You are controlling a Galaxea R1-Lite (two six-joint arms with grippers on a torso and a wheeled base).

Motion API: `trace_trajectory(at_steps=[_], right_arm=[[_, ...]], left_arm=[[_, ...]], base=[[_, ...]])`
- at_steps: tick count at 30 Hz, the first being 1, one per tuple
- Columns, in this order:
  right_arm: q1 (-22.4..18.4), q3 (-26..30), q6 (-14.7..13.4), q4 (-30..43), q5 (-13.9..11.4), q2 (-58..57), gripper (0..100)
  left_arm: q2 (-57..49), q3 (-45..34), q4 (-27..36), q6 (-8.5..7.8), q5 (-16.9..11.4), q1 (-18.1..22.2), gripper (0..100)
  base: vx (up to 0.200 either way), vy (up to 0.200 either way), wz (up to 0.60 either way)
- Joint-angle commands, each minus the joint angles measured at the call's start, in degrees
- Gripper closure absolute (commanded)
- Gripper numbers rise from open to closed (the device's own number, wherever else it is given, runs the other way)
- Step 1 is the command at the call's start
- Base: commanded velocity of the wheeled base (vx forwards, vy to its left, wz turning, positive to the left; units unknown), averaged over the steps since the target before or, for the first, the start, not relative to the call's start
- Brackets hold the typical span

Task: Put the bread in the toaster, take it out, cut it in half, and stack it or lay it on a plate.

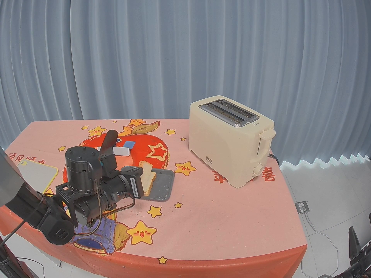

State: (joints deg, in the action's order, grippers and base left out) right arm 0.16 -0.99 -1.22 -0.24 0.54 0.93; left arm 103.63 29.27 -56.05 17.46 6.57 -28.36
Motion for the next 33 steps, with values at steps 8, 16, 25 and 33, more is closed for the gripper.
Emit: trace_trajectory(at_steps=[8,16,25,33], right_arm=[[0.0,1.0,0.0,0.0,0.0,-0.9,0],[0.0,1.0,0.0,0.0,0.0,-0.9,0],[0.0,1.0,0.0,0.0,0.0,-0.9,0],[0.0,1.0,0.0,0.0,0.0,-0.9,0]], left_arm=[[3.7,0.2,-0.2,-0.14,0.1,2.7,100],[4.2,0.1,-3.3,-0.23,0.0,2.7,0],[4.1,-0.1,-7.1,-0.49,0.5,2.7,0],[3.2,0.1,-7.8,-0.58,0.6,2.4,0]], base=[[0.000,0.000,0.00],[0.000,0.000,0.00],[0.000,0.000,0.00],[0.000,0.000,0.00]])
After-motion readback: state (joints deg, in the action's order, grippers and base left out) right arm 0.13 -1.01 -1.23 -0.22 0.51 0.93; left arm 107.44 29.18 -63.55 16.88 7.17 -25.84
